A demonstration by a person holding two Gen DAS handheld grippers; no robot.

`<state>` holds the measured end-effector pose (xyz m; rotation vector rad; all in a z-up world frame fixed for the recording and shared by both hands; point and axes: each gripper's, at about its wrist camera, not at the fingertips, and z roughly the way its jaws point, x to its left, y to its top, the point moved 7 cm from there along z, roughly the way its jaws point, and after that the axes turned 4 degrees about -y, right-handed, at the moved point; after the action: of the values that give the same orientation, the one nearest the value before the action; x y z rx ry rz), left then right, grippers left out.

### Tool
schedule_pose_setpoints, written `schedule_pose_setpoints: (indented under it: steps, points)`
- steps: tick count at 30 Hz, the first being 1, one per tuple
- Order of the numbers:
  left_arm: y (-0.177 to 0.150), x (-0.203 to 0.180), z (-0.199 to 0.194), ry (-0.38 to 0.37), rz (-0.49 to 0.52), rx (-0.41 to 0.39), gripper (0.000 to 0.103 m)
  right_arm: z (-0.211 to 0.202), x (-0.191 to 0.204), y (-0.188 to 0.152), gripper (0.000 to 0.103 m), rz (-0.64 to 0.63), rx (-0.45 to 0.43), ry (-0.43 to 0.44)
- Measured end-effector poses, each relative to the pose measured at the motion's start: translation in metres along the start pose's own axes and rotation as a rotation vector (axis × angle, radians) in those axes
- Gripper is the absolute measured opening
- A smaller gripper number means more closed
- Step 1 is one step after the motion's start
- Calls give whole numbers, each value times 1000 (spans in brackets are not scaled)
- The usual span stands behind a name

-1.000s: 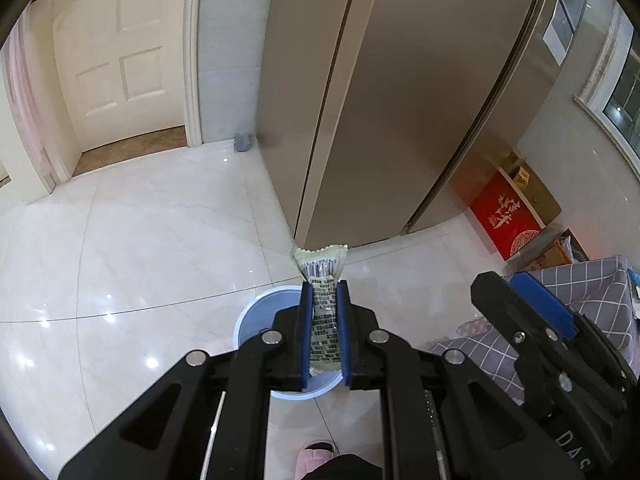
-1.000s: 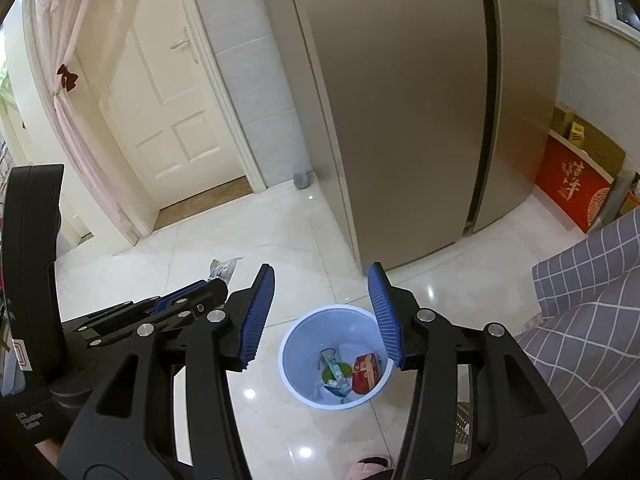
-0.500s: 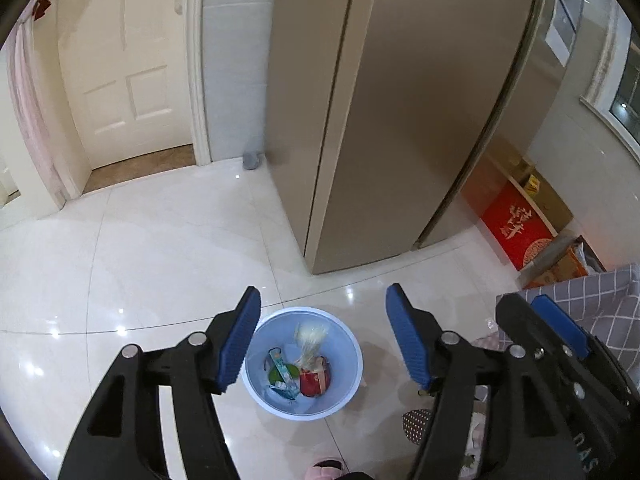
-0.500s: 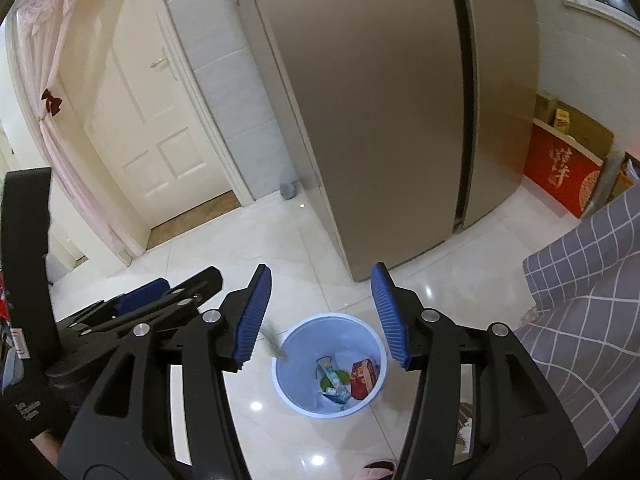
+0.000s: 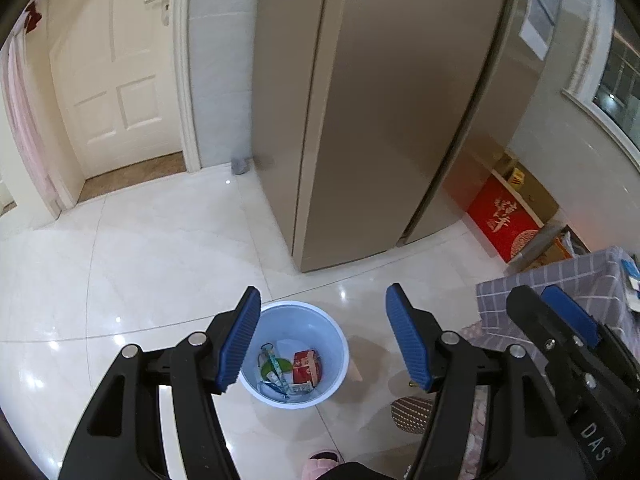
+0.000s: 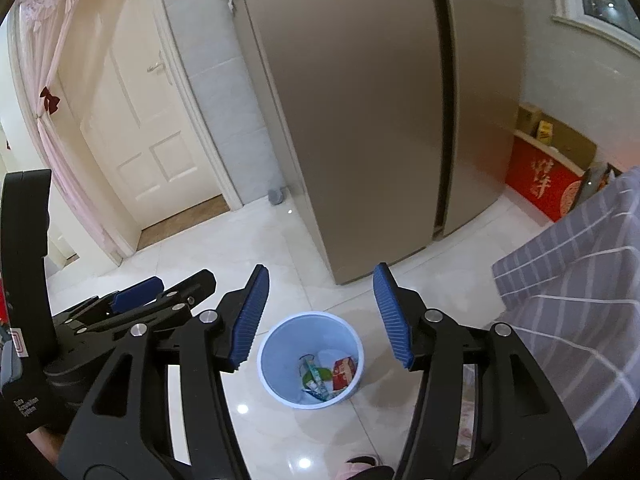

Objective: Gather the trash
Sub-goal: 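Move both open tools back to the table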

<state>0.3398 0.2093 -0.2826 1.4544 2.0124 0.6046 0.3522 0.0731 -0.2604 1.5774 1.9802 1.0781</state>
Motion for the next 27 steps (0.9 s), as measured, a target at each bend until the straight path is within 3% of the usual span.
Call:
schedule_pose_setpoints:
  steps: [15,27]
  points:
    - [-21,-132,-83,-151,163,-80,64,-117,-80,0,58,33,-126,-127]
    - [-73,-276,-88,-310,347,-6,64,-189,-208,-31,64,109,-112,-318]
